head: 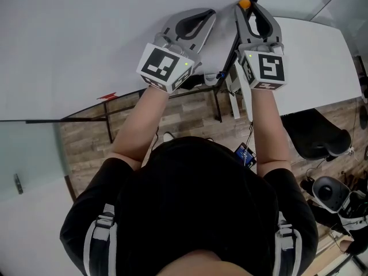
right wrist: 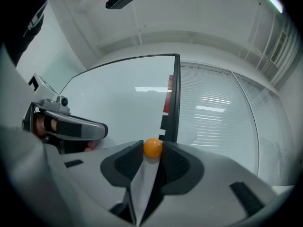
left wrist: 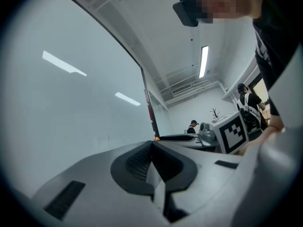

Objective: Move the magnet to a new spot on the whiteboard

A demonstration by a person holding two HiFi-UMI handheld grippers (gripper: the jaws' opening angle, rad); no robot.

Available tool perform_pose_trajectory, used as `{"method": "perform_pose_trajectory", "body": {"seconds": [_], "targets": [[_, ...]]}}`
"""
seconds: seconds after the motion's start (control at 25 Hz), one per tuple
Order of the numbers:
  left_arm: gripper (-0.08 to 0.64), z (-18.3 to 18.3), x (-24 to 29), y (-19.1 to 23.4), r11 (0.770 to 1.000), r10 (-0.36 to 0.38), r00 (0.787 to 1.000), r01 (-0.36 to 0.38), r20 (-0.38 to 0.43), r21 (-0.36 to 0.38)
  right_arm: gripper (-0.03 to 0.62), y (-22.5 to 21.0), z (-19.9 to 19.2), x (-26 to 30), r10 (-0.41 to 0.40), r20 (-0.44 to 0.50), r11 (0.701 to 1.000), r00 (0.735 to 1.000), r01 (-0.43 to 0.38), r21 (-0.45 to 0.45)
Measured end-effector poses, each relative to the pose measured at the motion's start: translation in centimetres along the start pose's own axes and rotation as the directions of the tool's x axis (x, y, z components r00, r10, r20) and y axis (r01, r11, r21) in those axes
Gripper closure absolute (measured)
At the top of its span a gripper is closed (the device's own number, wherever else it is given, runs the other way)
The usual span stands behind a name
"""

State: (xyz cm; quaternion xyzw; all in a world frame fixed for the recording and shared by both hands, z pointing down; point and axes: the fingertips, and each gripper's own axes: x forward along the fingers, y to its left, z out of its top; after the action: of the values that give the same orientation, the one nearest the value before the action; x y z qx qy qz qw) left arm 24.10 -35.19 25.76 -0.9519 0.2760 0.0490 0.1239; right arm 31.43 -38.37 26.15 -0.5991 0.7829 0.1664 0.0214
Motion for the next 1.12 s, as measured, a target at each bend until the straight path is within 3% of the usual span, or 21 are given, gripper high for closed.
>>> {"method": "perform_pose_trajectory", "body": {"seconds": [0.28, 0.72, 1.12], "targets": [[0.555, 0.1, 0.5, -0.2, 1.000, -0.017, 1.000, 0.017, 0.003, -0.007, 0.471, -0.3, -0.2, 0.1, -0.018, -0.009, 0.999, 1.000, 0.017, -0.038], [0.555, 0.4, 0.0, 0.2, 1.000, -0.030, 0.999, 0.030, 0.024, -0.008, 0.434, -0.8, 1.0, -0.5, -0.019, 0.018, 1.000, 1.000, 0.019, -0.017], [0.555, 1.5, -4.0, 0.9, 1.000, -0.015, 1.000, 0.015, 0.018, -0.022, 0.471, 3.1, 3.3, -3.1, 0.135, 0.046, 0.986, 0.990, -0.138, 0.090]]}}
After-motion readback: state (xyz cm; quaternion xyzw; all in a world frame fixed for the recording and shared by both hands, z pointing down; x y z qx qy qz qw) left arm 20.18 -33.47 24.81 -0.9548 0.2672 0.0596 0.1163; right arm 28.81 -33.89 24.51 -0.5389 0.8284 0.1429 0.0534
